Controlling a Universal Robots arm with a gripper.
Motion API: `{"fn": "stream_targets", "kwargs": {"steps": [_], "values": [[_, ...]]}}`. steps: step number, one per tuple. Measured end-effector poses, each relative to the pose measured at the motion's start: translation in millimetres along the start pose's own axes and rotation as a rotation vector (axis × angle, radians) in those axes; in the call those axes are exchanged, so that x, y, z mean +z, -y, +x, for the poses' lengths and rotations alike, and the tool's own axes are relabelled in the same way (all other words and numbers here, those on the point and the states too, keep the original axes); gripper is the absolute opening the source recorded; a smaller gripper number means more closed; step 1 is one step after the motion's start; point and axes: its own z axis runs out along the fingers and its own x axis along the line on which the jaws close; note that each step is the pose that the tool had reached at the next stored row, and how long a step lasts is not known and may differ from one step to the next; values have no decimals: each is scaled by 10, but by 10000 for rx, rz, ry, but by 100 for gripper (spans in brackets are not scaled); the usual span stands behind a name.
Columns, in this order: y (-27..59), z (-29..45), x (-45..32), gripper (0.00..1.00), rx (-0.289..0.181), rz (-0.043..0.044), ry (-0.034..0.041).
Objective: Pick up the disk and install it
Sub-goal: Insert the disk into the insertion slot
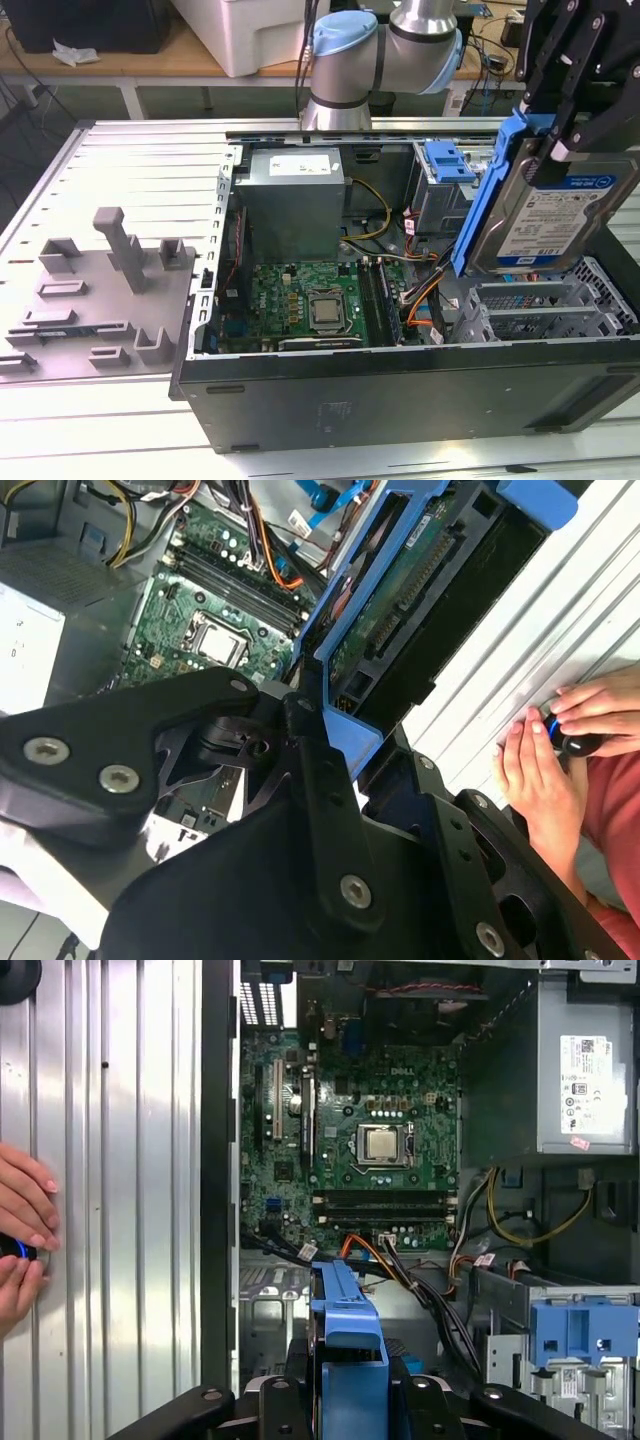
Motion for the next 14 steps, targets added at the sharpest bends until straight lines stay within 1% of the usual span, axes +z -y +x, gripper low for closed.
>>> {"fn": "stream_targets", "kwargs": {"steps": [7, 14], "values": [[11, 1, 1, 37, 28, 1, 0], [103, 1, 11, 37, 130, -1, 2]]}}
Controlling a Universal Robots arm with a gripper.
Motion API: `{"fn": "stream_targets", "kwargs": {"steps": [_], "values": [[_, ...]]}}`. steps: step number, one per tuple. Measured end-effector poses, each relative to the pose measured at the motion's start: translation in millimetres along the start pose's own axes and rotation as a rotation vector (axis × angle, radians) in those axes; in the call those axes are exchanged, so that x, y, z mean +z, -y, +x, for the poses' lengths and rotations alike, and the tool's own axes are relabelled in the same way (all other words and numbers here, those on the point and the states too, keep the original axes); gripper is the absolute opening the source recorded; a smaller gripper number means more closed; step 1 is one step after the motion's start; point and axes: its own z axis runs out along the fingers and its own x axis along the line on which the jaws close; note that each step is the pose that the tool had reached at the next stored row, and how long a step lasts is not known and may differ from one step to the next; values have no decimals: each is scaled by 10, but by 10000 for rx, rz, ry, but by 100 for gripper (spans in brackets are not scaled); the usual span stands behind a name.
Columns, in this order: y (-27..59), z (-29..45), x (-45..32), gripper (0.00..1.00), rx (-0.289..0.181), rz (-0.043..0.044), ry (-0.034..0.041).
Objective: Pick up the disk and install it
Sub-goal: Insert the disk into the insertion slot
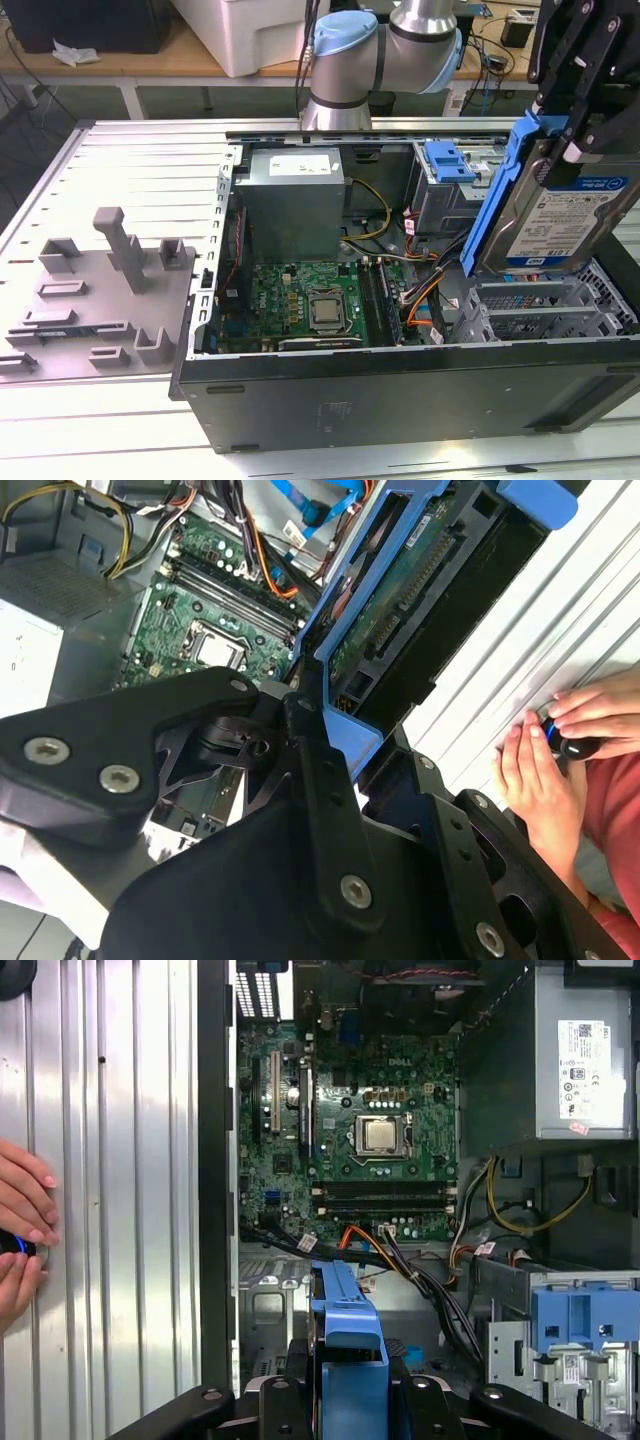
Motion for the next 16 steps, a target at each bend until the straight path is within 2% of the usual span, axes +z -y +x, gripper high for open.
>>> {"fn": "stream_targets", "kwargs": {"steps": [8, 16], "values": [[120, -2, 10, 37, 69, 2, 2], [158, -2, 23, 37, 99, 3, 0]]}}
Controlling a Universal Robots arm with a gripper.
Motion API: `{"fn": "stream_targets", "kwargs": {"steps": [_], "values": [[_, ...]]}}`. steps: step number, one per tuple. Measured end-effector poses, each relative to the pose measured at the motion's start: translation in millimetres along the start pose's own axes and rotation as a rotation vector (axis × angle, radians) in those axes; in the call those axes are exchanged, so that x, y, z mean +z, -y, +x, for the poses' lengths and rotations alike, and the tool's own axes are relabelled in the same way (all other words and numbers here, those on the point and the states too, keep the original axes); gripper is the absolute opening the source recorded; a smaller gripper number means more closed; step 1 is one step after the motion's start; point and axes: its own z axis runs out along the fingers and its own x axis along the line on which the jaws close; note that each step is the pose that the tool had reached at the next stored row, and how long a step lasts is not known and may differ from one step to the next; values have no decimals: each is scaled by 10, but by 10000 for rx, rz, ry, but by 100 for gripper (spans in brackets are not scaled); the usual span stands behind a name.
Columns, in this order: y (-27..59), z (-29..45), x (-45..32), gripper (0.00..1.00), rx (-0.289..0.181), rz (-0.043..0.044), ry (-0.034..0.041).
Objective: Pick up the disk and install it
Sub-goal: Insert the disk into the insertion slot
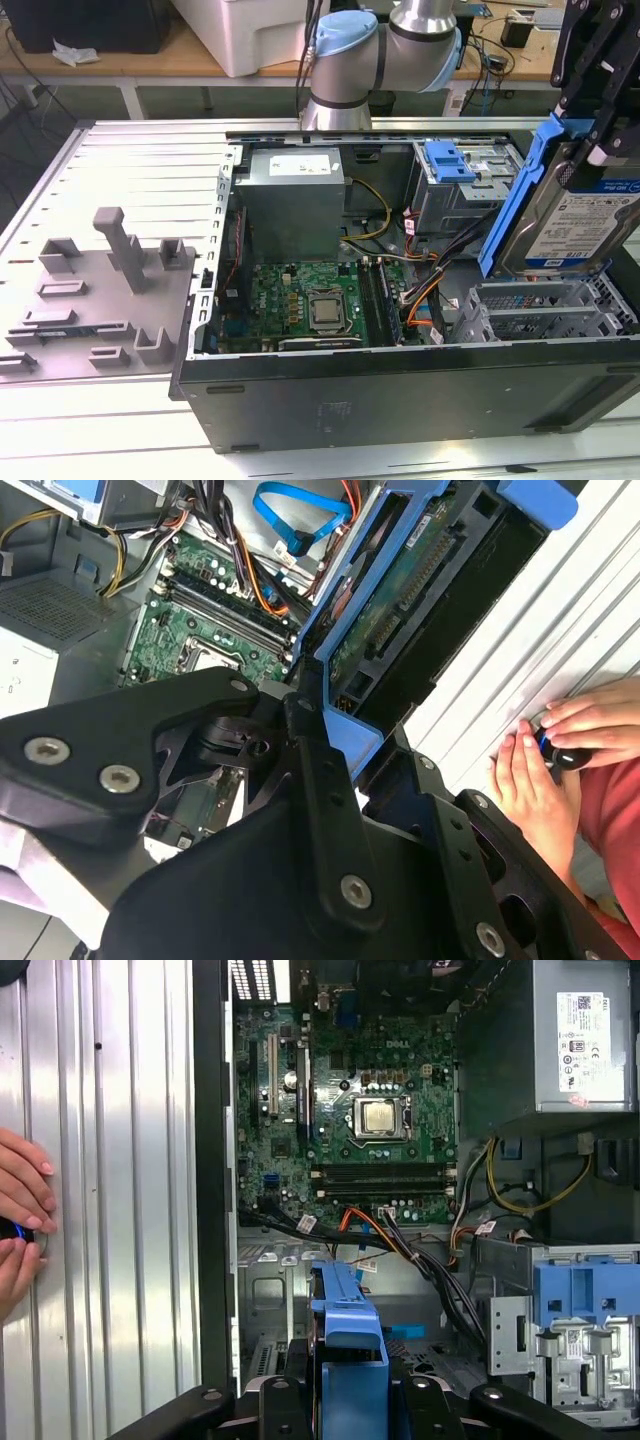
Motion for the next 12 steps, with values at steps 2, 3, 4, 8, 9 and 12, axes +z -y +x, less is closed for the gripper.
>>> {"fn": "stream_targets", "kwargs": {"steps": [2, 3, 4, 8, 9, 12], "values": [[0, 0, 1, 37, -1, 0, 1], [0, 0, 1, 37, -1, 1, 1], [1, 0, 2, 37, -1, 0, 1], [17, 0, 7, 37, 0, 0, 1], [17, 0, 9, 37, 1, 0, 1], [19, 0, 13, 37, -3, 0, 0]]}}
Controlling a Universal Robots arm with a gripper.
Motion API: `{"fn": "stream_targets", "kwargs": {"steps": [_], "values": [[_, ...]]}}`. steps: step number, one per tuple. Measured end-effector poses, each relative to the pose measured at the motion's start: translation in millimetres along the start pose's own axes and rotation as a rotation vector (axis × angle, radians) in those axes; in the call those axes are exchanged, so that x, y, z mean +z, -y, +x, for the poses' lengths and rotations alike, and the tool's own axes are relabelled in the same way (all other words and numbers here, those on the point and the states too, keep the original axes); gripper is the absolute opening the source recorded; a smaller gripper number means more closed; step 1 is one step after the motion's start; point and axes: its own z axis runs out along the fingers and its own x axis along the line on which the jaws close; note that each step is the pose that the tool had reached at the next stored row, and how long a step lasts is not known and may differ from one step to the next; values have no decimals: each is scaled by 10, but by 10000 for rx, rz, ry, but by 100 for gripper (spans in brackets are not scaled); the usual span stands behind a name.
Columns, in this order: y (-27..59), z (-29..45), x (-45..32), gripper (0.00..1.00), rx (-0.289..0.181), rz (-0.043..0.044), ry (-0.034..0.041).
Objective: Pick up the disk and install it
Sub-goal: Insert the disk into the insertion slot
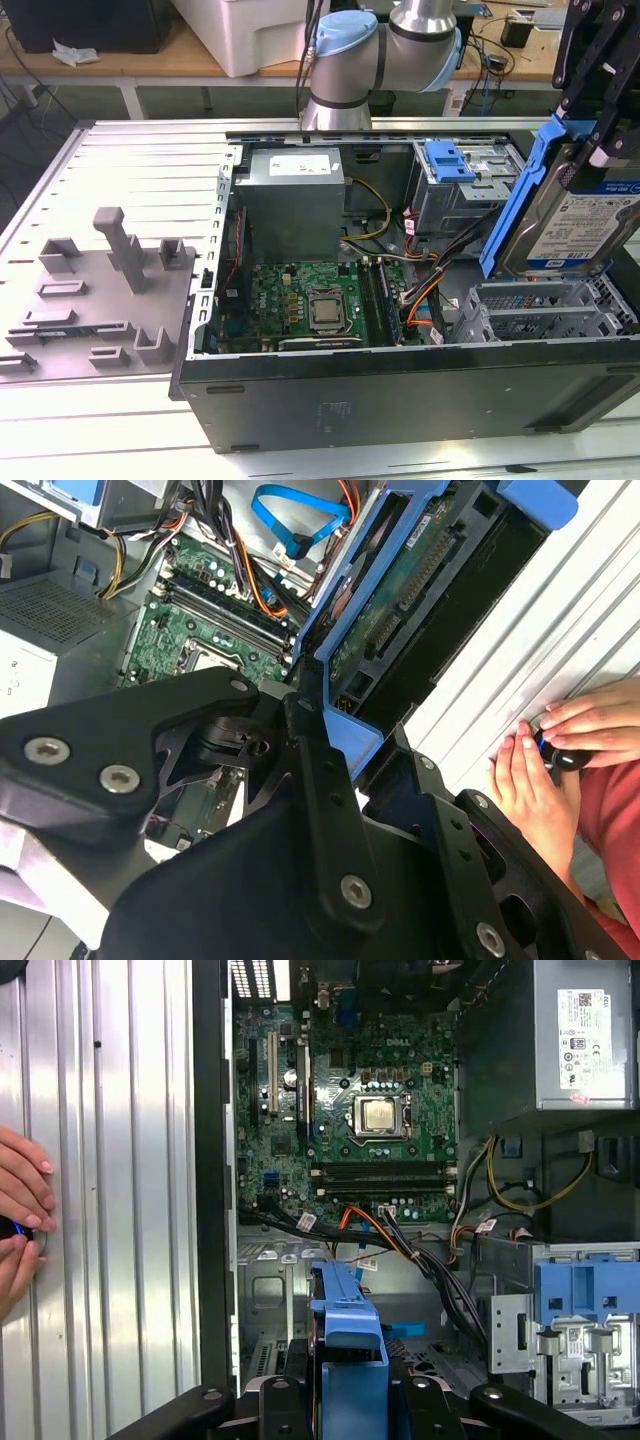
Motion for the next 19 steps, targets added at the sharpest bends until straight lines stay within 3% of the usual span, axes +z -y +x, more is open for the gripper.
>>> {"fn": "stream_targets", "kwargs": {"steps": [19], "values": [[10, 1, 41, 37, -297, -8, -8]]}}
